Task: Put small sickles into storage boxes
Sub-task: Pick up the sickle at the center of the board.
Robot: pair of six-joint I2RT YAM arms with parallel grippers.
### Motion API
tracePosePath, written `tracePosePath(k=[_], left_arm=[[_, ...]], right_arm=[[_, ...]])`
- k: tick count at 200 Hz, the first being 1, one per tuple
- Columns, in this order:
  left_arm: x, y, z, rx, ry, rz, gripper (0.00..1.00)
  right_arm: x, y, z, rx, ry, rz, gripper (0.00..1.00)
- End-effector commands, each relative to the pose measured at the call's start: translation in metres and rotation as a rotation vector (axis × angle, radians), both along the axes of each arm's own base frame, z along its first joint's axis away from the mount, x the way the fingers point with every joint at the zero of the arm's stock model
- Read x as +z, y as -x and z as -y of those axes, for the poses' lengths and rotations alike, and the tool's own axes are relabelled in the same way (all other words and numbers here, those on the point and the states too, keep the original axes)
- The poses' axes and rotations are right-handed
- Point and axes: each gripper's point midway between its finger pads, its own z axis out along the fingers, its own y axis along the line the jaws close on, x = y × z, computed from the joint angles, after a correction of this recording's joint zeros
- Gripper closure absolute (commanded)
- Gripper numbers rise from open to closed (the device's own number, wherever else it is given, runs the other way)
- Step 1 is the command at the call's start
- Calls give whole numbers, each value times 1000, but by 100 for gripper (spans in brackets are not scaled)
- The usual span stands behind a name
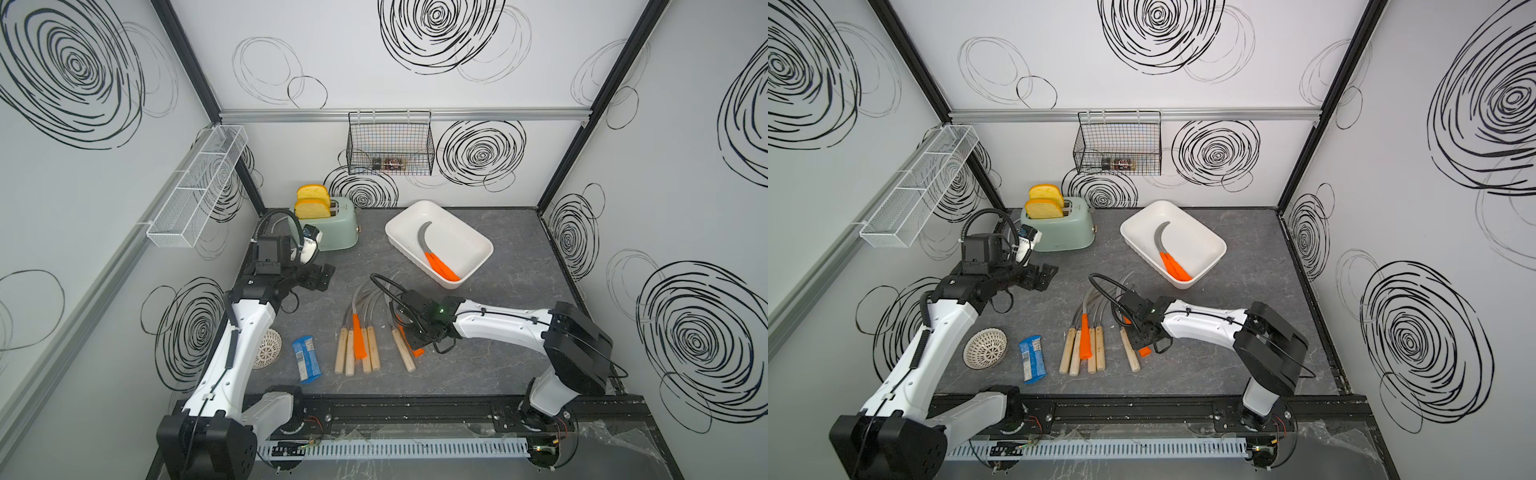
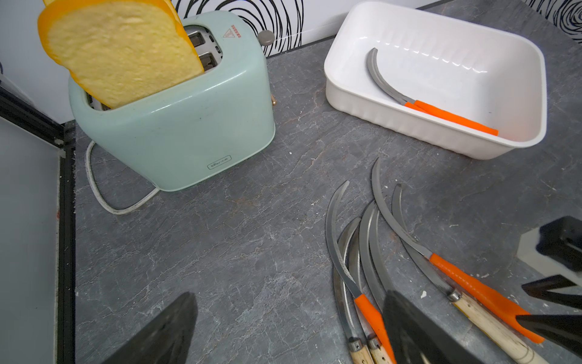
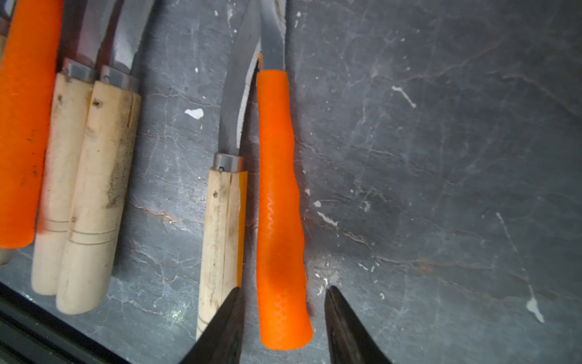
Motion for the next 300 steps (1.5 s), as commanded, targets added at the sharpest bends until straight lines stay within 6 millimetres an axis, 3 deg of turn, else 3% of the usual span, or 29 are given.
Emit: tracePosePath(k=[1, 300], left_arm=[[1, -5, 3, -15, -1, 24, 4], [-9, -1, 5, -24, -2, 8, 4]], right_arm=[[-1, -1, 2, 10, 31, -12, 54], [-34, -3, -6, 86, 174, -34, 55]])
